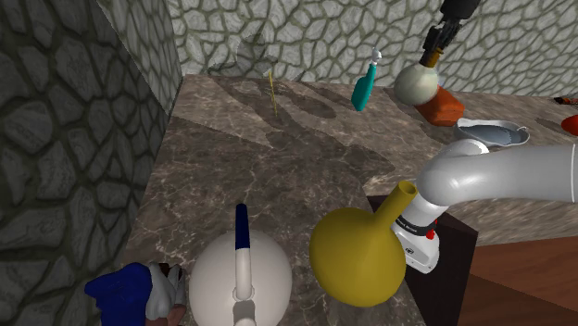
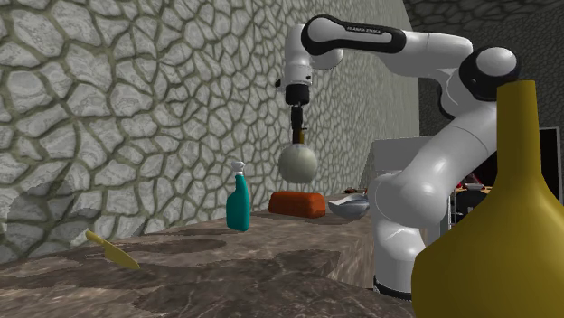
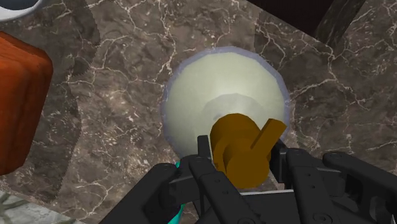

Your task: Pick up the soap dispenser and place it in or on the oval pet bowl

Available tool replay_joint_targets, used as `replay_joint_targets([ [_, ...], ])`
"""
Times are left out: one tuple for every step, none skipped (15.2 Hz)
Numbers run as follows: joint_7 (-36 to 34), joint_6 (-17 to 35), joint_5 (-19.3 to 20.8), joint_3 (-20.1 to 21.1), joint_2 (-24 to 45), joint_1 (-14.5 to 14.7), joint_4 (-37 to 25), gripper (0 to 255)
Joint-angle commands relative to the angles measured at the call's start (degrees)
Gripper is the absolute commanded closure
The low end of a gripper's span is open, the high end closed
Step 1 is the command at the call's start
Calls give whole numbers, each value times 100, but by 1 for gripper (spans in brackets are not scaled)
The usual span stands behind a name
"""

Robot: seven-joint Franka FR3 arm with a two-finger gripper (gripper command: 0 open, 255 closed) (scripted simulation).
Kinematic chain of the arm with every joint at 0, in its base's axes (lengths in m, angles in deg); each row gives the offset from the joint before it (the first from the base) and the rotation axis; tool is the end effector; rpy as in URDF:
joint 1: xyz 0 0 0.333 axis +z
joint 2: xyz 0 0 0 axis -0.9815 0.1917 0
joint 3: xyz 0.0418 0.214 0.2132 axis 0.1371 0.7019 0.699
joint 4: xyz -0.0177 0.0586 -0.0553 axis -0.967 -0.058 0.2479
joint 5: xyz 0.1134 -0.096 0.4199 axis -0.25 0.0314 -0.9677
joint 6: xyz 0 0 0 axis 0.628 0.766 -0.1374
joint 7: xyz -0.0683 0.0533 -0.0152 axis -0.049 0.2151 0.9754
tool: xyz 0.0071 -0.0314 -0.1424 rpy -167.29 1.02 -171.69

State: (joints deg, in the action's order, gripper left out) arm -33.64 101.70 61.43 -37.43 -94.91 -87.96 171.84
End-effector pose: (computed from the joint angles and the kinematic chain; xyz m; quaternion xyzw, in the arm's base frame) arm 0.2715 -0.2156 0.6198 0.9957 -0.0902 0.0094 0.0167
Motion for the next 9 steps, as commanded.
replay_joint_targets([
  [271, -102, 180, -217, -64, -61, -92, 255],
  [403, -152, 270, -325, -95, -89, -142, 255],
  [537, -201, 360, -434, -120, -115, -198, 255],
  [673, -248, 451, -543, -139, -138, -260, 255],
  [809, -293, 540, -654, -153, -160, -328, 255],
  [948, -335, 629, -765, -160, -180, -402, 255],
  [1086, -375, 718, -878, -163, -195, -481, 255],
  [1226, -413, 805, -992, -159, -208, -567, 255],
  [1367, -449, 892, -1107, -151, -217, -658, 255],
])
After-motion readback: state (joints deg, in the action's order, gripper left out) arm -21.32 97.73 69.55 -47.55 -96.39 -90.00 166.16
